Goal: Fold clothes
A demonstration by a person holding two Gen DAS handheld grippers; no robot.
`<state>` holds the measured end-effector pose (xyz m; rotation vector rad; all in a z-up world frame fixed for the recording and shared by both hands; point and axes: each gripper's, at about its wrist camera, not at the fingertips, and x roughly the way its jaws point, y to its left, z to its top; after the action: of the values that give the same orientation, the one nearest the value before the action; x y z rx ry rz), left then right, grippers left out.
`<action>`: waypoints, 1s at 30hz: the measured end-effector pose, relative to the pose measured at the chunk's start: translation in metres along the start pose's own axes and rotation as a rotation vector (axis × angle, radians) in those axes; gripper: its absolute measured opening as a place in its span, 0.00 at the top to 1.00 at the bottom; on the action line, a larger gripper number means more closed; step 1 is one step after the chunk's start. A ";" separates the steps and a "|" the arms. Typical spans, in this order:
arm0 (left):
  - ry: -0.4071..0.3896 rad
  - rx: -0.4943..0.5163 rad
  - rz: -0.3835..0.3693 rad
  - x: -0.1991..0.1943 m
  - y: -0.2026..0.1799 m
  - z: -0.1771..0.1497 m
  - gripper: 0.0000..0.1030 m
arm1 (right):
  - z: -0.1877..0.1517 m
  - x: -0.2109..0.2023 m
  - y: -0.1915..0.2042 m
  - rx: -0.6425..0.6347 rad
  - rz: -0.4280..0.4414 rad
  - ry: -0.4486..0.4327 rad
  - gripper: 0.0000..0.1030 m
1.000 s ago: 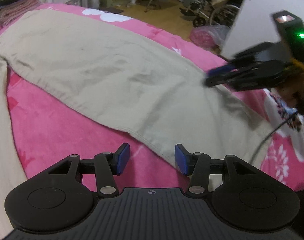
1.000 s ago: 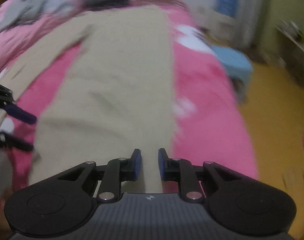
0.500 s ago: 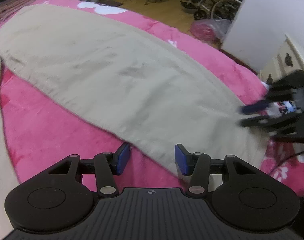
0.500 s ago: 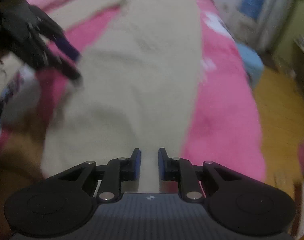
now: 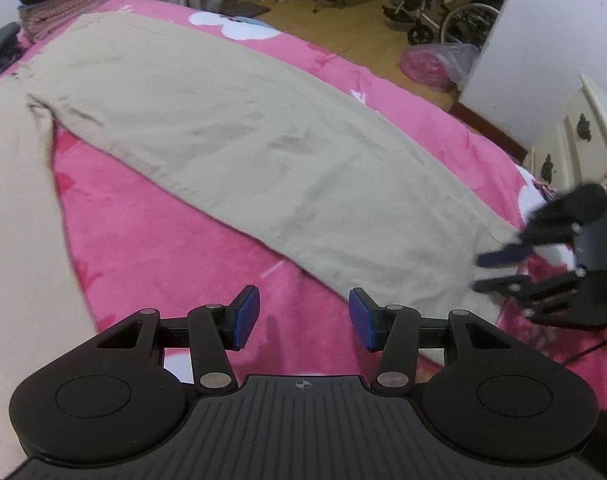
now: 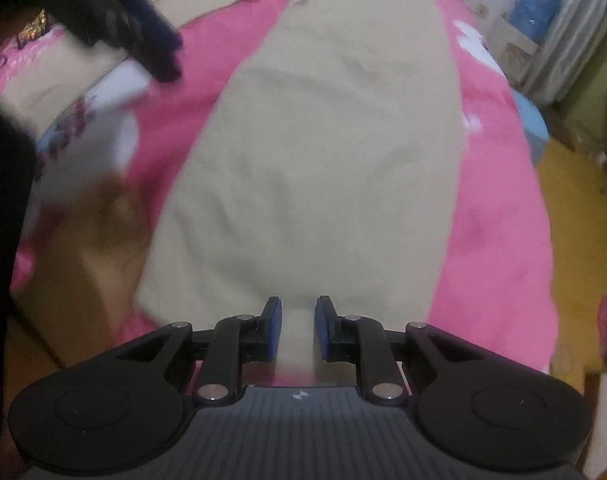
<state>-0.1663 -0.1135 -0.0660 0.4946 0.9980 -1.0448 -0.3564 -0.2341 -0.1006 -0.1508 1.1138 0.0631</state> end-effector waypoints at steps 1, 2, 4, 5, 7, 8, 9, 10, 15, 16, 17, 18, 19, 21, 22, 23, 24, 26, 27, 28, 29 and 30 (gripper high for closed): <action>0.000 -0.007 0.002 -0.003 0.001 0.000 0.52 | -0.010 -0.006 -0.003 0.026 0.009 -0.004 0.81; 0.004 -0.016 0.004 -0.004 0.003 0.000 0.52 | -0.011 -0.014 -0.007 0.036 0.015 0.014 0.81; 0.021 -0.034 0.016 -0.006 0.007 0.001 0.52 | -0.006 -0.024 -0.011 0.039 0.019 0.016 0.82; 0.033 -0.040 0.021 -0.005 0.007 0.003 0.52 | 0.000 -0.026 -0.011 0.031 0.015 -0.007 0.81; 0.046 -0.045 0.027 -0.004 0.007 0.006 0.52 | 0.012 -0.030 -0.012 0.015 0.007 -0.052 0.81; 0.044 -0.039 0.025 -0.005 0.006 0.007 0.52 | 0.018 -0.032 -0.012 0.007 0.004 -0.074 0.81; 0.037 -0.030 0.020 -0.007 0.004 0.006 0.52 | 0.030 -0.028 -0.014 0.021 0.006 -0.108 0.81; 0.031 -0.022 0.014 -0.008 0.003 0.005 0.52 | 0.043 -0.022 -0.016 0.040 0.010 -0.142 0.81; 0.027 -0.011 -0.012 -0.001 0.007 0.000 0.52 | 0.095 0.024 -0.021 0.058 0.012 -0.191 0.81; 0.031 -0.014 -0.016 0.002 0.009 -0.001 0.52 | 0.095 0.032 -0.024 0.076 0.007 -0.181 0.80; 0.034 -0.016 -0.019 0.005 0.010 -0.001 0.52 | 0.094 0.039 -0.027 0.097 0.001 -0.170 0.80; 0.033 -0.020 -0.028 0.007 0.011 -0.001 0.52 | 0.093 0.047 -0.030 0.117 -0.004 -0.159 0.80; 0.029 -0.022 -0.042 0.010 0.013 -0.001 0.52 | 0.084 0.044 -0.033 0.149 0.005 -0.162 0.80; 0.028 -0.032 -0.069 0.015 0.017 -0.004 0.52 | 0.062 0.034 -0.033 0.186 0.017 -0.138 0.80; 0.030 -0.039 -0.080 0.018 0.019 -0.005 0.52 | 0.049 0.027 -0.029 0.186 0.016 -0.108 0.80; 0.037 -0.051 -0.088 0.021 0.021 -0.008 0.52 | 0.037 0.021 -0.026 0.185 0.016 -0.077 0.80; 0.047 -0.066 -0.097 0.024 0.023 -0.010 0.52 | 0.024 0.015 -0.023 0.185 0.016 -0.046 0.80; 0.055 -0.083 -0.111 0.026 0.026 -0.013 0.52 | 0.011 0.003 -0.021 0.198 0.015 0.017 0.80; 0.057 -0.089 -0.116 0.027 0.027 -0.015 0.52 | 0.007 -0.002 -0.020 0.211 0.015 0.047 0.80; 0.059 -0.096 -0.121 0.027 0.027 -0.017 0.52 | 0.011 -0.006 -0.023 0.238 0.013 0.048 0.80; 0.060 -0.102 -0.126 0.027 0.028 -0.018 0.52 | 0.017 -0.010 -0.026 0.265 0.011 0.047 0.80; 0.060 -0.109 -0.125 0.026 0.029 -0.018 0.52 | 0.022 -0.014 -0.029 0.293 0.009 0.045 0.79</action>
<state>-0.1449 -0.0994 -0.1004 0.3794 1.1446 -1.0851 -0.3394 -0.2593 -0.0756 0.1152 1.1564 -0.0965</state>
